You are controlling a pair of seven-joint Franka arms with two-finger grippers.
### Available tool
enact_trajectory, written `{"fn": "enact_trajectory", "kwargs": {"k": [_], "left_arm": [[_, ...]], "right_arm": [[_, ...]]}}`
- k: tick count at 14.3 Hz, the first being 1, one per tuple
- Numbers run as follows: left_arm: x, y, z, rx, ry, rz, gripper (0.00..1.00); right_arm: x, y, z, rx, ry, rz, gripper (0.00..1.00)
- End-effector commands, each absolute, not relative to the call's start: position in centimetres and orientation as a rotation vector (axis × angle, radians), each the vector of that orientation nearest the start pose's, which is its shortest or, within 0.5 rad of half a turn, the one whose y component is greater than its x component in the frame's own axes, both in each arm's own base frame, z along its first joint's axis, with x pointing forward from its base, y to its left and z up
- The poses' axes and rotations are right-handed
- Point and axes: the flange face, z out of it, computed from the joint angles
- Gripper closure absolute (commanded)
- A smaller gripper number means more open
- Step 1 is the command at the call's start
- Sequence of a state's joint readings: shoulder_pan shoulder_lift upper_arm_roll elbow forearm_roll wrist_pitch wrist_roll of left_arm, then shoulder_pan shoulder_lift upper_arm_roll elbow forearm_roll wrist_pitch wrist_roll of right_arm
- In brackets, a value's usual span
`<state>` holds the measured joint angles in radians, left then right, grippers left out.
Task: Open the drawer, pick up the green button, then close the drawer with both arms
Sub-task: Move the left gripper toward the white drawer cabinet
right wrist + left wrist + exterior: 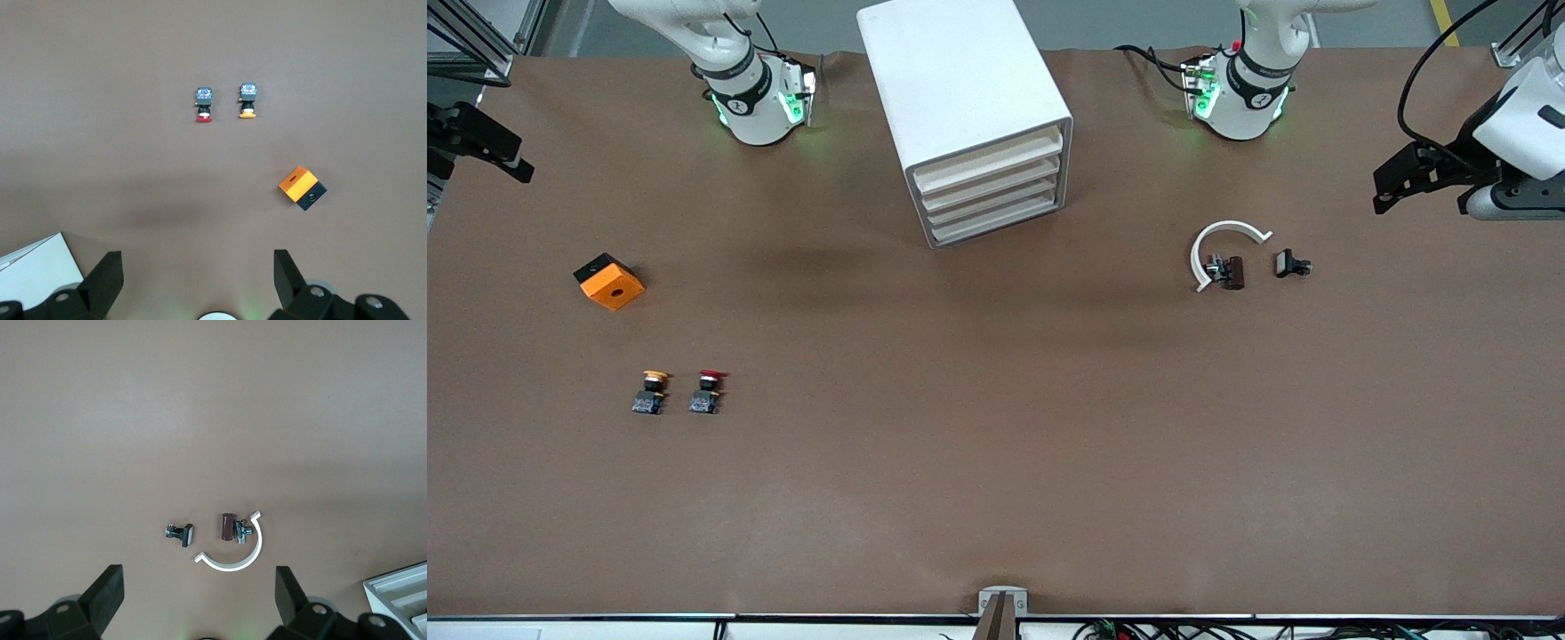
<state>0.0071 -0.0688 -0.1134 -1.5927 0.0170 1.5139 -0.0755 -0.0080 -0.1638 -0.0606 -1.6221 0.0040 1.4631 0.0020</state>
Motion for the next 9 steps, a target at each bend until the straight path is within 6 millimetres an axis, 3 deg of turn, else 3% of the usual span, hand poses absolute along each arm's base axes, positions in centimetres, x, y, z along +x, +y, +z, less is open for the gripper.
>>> {"fn": "enact_trajectory", "kwargs": {"k": [1, 4, 7, 9], "left_arm": [[52.6, -5.7, 65.4, -3.110, 0.078, 0.016, 0.00], [53.1, -5.6, 64.7, -3.111, 0.076, 0.035, 0.00], [55.7, -5.4, 61.3, -3.126, 0.076, 0.128, 0.00], [57.0, -6.6, 57.9, -3.120, 0.094, 0.221, 0.00]], "right_arm": [[48.2, -3.5, 67.9, -3.146, 0.083, -0.038, 0.00], [48.1, -3.6, 68.0, -3.144, 0.087, -0.040, 0.00], [48.1, -3.7, 67.9, -3.142, 0.090, -0.038, 0.00], [48.0, -3.8, 67.8, -3.133, 0.097, -0.036, 0.00]]}}
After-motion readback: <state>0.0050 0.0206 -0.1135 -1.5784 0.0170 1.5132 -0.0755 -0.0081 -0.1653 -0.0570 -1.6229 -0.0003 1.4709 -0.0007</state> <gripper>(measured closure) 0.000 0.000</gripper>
